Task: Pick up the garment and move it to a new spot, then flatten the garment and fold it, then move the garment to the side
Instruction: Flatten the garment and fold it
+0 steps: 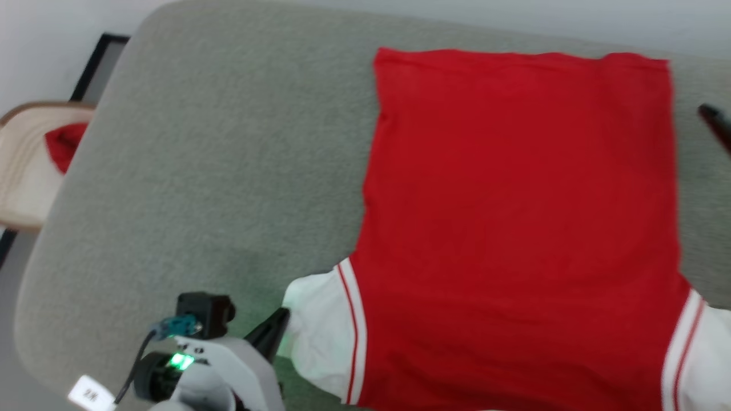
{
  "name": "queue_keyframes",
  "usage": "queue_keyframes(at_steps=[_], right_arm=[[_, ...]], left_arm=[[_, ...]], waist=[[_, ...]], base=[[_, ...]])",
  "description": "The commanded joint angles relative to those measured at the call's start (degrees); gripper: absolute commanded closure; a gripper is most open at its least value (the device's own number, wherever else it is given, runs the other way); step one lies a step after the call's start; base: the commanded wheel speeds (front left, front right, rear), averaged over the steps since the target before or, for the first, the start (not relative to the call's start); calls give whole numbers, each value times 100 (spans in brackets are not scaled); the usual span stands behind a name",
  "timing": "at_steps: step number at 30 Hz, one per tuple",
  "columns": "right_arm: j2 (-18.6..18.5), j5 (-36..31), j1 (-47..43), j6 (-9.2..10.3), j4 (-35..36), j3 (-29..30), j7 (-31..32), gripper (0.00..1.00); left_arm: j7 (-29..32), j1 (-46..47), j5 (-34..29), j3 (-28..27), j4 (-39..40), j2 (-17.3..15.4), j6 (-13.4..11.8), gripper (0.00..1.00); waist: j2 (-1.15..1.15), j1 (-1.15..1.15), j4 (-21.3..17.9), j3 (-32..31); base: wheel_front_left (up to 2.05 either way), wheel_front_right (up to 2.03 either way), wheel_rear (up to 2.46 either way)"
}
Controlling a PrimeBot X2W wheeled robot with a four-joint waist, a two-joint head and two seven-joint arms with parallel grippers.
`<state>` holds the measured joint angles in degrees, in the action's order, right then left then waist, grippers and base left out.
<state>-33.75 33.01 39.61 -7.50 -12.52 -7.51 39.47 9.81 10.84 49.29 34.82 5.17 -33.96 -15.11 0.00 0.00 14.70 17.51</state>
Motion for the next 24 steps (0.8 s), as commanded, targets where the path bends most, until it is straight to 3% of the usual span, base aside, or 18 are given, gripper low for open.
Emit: queue_keyframes(at_steps=[1,16,24], right_arm=[[-52,-86,407,2,-496,-75,82,0],[-323,-799,2143,3,-2970,-218,434,0],[2,-1254,2306,-2,-4158,71,961,0]], left_arm=[[-36,201,-66,64,-93,125,118,100],[-174,880,-137,437,-687,758,669,100],[-285,1046,-103,524,-1014,982,836,100]], waist=[[0,0,460,378],[0,0,1292,1124],[0,0,1458,1313]], base=[[0,0,0],[0,0,0],[0,0,0]])
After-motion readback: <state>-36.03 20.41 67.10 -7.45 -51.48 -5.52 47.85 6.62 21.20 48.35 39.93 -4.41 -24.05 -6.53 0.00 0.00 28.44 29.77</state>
